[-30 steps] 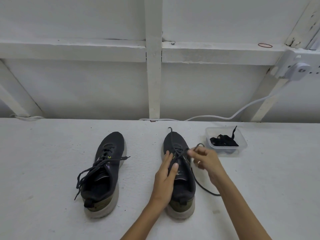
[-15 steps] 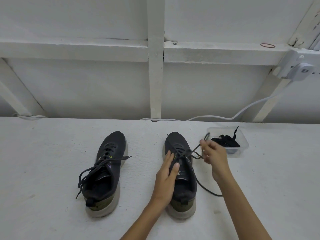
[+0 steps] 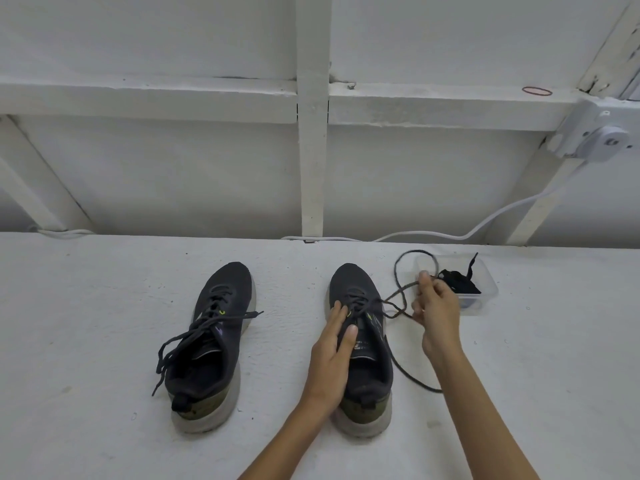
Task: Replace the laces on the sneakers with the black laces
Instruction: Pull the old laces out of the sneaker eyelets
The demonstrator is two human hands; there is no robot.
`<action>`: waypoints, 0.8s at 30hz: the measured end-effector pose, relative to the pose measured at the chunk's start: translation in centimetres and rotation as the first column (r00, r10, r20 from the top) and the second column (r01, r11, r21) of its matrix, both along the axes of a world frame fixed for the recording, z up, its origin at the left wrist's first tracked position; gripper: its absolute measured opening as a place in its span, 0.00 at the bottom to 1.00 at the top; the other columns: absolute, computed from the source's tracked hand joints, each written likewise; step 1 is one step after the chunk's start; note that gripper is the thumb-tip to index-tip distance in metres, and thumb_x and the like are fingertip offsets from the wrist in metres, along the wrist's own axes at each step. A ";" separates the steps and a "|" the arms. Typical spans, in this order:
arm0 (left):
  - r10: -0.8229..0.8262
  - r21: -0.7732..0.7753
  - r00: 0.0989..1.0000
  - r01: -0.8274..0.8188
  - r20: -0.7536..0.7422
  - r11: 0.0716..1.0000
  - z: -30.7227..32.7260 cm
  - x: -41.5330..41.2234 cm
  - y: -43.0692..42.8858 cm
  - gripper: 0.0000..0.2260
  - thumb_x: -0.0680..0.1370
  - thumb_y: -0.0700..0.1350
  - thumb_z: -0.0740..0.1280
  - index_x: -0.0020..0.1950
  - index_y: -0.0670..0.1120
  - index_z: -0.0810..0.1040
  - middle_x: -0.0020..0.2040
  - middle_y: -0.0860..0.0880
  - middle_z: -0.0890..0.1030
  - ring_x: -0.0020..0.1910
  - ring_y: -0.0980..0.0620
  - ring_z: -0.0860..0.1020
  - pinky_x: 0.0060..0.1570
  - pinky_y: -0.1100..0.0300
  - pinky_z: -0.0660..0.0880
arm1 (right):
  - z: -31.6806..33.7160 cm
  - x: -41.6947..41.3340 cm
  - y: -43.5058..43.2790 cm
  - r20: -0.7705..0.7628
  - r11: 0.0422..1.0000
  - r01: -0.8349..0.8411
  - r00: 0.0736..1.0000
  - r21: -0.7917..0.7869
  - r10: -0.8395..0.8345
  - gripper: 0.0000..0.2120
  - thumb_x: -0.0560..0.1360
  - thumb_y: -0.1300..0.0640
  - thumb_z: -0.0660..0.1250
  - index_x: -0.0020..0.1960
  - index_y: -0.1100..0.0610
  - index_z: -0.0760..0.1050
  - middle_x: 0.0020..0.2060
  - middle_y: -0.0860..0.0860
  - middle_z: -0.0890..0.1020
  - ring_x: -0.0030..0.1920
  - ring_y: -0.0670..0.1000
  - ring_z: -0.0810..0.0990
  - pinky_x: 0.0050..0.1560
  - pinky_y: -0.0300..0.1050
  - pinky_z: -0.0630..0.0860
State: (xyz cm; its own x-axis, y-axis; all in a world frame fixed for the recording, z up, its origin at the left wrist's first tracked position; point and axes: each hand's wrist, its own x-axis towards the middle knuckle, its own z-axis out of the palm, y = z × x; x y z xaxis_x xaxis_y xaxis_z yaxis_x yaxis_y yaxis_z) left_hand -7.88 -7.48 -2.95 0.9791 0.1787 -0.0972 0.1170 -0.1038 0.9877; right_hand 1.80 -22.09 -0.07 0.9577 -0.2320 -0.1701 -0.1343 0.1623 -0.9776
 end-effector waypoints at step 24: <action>-0.198 0.492 0.979 0.151 0.044 0.857 1.5 5.1 4.3 0.03 0.77 0.45 0.69 0.46 0.47 0.81 0.47 0.52 0.79 0.47 0.54 0.77 0.51 0.55 0.76 | -2.4 -7.0 3.5 -0.058 0.932 -0.352 0.936 -0.087 0.348 0.25 0.78 0.49 0.66 0.74 0.49 0.67 0.74 0.44 0.66 0.74 0.44 0.63 0.76 0.47 0.60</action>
State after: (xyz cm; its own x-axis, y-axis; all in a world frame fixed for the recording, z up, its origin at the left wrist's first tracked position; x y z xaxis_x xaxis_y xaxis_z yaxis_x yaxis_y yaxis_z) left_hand -2.79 -3.15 -1.42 0.9989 0.0060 0.0463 -0.0341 -0.5818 0.8126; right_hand -5.20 -18.60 -2.46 0.9737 0.0998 -0.2047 -0.2062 0.0053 -0.9785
